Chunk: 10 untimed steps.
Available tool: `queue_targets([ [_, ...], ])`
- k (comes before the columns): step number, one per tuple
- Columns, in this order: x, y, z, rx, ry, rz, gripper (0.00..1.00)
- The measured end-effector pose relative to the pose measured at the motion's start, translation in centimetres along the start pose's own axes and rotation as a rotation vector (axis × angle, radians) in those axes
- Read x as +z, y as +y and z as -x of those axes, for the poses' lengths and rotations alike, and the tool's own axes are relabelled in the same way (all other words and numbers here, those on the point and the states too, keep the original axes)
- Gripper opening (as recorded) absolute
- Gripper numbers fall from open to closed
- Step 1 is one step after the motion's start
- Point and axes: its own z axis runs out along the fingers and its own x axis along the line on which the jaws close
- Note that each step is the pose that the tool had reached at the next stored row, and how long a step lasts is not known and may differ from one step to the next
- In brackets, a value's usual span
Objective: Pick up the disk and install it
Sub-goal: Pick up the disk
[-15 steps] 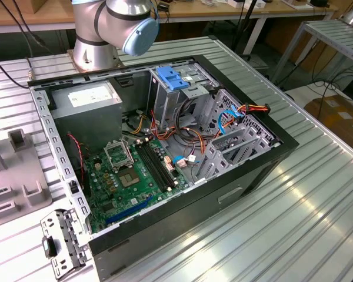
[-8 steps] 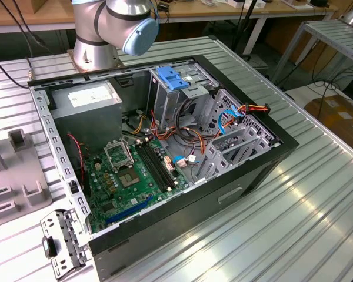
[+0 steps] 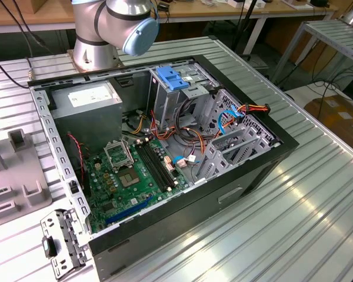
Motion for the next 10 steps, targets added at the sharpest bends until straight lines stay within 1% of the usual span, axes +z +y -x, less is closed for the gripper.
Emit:
queue_targets([
  [10, 0.00, 0.00, 0.00, -0.039, -0.0014, 0.0024, 0.11],
])
